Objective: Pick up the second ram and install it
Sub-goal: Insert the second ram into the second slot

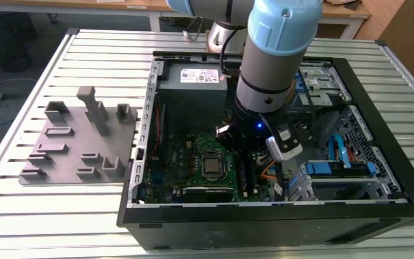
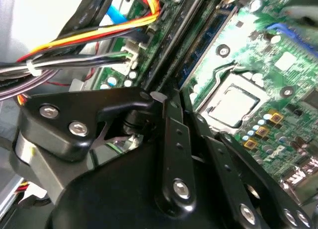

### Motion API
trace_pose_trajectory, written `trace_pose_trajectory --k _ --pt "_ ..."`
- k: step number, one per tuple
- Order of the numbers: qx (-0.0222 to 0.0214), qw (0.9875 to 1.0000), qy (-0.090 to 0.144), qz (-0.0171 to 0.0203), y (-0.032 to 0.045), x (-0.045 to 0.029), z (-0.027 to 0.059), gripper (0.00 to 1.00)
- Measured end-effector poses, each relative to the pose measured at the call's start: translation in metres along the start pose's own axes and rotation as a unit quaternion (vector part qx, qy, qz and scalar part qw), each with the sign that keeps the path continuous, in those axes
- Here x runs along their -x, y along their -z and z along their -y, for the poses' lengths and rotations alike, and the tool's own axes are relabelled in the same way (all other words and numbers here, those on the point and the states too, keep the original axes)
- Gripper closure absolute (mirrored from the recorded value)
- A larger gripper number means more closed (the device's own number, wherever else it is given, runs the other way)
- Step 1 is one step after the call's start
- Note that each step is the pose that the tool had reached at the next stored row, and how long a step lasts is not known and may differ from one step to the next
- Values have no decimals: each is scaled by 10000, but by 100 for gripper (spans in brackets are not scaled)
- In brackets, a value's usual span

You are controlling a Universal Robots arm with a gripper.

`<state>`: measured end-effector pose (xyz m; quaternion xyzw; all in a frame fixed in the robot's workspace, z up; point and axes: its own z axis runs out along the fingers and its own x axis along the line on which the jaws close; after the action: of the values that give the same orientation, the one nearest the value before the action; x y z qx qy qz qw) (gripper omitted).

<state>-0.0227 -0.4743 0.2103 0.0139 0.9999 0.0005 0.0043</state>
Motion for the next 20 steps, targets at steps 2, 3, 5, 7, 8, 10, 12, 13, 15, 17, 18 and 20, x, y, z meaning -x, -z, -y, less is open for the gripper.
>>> trace_pose_trajectory --k 2,3,5,7,8,10,12,13,15,17,18,20 --pt "-5 10000 0 0 1 0 1 85" --pt "-6 10000 0 -1 2 0 2 79" --pt "-8 10000 0 -1 4 0 2 79" --pt "-9 10000 0 -2 42 0 3 79" --pt "-7 10000 0 -1 82 0 2 79" --pt "-7 10000 1 0 170 1 1 79" --pt "-7 10000 1 1 259 2 -2 79" --pt "-6 10000 0 2 299 0 -4 79" --pt "-7 10000 0 5 372 0 -4 87" --pt "-6 10000 0 9 431 -2 -6 89" --pt "-5 10000 0 11 453 -2 -6 89" --pt "-3 10000 0 11 458 -2 -6 89"
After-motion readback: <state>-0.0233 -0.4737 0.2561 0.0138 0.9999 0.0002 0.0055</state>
